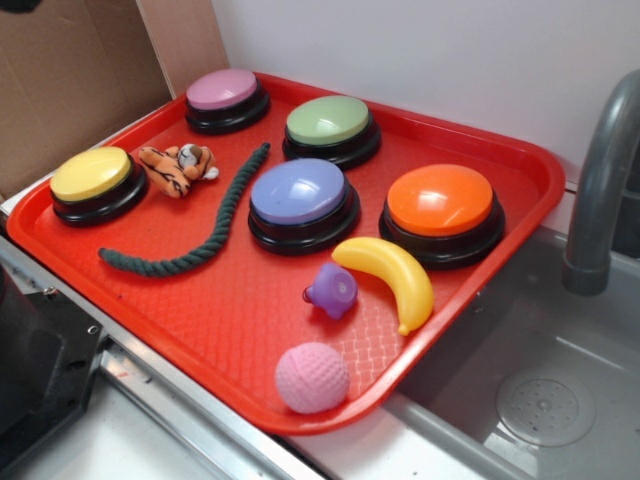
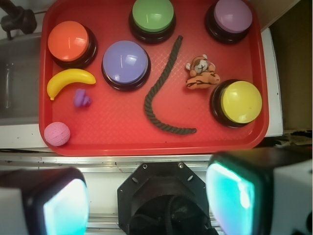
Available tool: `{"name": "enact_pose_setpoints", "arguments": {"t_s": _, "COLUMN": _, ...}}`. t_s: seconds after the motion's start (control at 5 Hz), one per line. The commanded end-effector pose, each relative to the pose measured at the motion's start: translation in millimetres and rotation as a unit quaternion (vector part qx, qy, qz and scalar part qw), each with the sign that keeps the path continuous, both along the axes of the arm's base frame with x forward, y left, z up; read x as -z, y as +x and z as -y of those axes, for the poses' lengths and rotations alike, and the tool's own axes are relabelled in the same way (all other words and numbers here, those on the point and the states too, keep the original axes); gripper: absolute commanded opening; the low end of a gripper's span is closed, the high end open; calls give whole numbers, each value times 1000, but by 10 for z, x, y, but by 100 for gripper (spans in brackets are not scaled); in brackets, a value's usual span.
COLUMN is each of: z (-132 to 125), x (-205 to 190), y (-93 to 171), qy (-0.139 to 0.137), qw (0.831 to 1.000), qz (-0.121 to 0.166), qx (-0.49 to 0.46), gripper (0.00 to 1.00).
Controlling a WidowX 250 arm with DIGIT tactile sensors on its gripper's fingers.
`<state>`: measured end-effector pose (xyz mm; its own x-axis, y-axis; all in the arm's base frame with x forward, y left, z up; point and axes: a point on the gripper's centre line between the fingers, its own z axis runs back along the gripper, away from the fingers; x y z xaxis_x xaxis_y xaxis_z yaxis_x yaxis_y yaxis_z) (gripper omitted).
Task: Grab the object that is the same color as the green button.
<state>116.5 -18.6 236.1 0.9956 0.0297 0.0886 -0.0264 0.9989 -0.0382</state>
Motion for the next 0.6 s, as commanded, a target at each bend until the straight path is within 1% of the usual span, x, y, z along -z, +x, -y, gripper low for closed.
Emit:
{"name": "enact_pose_setpoints", "arguments": {"t_s": 0.0, "z": 0, "x": 0, "y": 0, "qy": 0, "qw": 1000, "qz": 0, "qx": 0, "gripper": 100}}
{"name": "enact_pose_setpoints", "arguments": {"t_s": 0.2, "z": 29, "x": 318, "y": 128, "qy": 9, "qw": 999, "qz": 33, "qx": 27, "gripper": 100}}
{"name": "enact_pose_setpoints", "arguments": {"t_s": 0.4, "z": 85, "x": 677, "y": 284, "qy": 11, "qw": 995, "qz": 70, "qx": 64, "gripper": 100}}
